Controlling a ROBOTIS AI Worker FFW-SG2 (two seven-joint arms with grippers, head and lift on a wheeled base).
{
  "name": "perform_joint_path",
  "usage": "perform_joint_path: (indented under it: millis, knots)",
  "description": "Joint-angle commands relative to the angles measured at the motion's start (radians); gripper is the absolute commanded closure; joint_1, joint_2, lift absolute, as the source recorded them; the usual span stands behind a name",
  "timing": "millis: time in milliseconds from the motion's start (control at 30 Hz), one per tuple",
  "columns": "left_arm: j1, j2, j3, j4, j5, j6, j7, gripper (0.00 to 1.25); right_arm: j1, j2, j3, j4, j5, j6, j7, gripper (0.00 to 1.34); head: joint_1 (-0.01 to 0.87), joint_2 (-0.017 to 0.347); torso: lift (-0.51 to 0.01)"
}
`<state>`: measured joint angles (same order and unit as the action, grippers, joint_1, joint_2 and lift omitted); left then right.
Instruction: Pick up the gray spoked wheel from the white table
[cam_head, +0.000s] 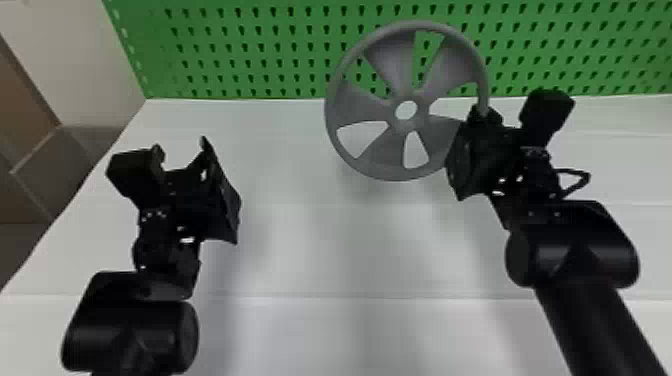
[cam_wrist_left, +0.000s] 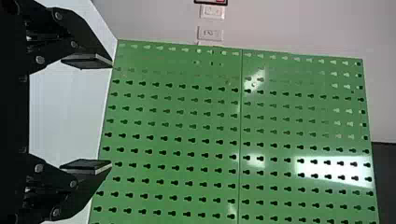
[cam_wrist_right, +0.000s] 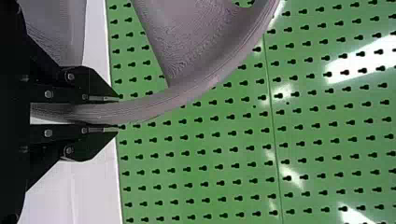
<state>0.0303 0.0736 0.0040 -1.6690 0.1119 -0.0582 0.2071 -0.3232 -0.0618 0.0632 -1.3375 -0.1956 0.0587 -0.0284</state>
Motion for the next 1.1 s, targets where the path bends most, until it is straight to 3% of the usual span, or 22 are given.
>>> perform_joint_path:
  millis: [0,233,533,1067]
  knots:
    - [0.002,0.000,-0.009,0.000,0.008,0.008,0.000,0.48,0.032,0.010,-0.011,0.005,0.018,-0.071,-0.001,1.13,0.779,0.084,-0.076]
    - [0.005,0.000,-0.009,0.000,0.009,0.011,0.000,0.49,0.066,0.026,-0.028,0.005,0.038,-0.132,-0.001,1.13,0.779,0.084,-0.076]
    - [0.011,0.000,-0.012,0.002,0.005,0.014,0.000,0.49,0.082,0.026,-0.020,0.005,0.067,-0.172,-0.001,1.13,0.779,0.084,-0.076]
    - [0.011,0.000,-0.015,0.006,-0.008,0.015,0.000,0.49,0.085,0.019,0.000,0.005,0.031,-0.154,-0.001,1.13,0.779,0.084,-0.076]
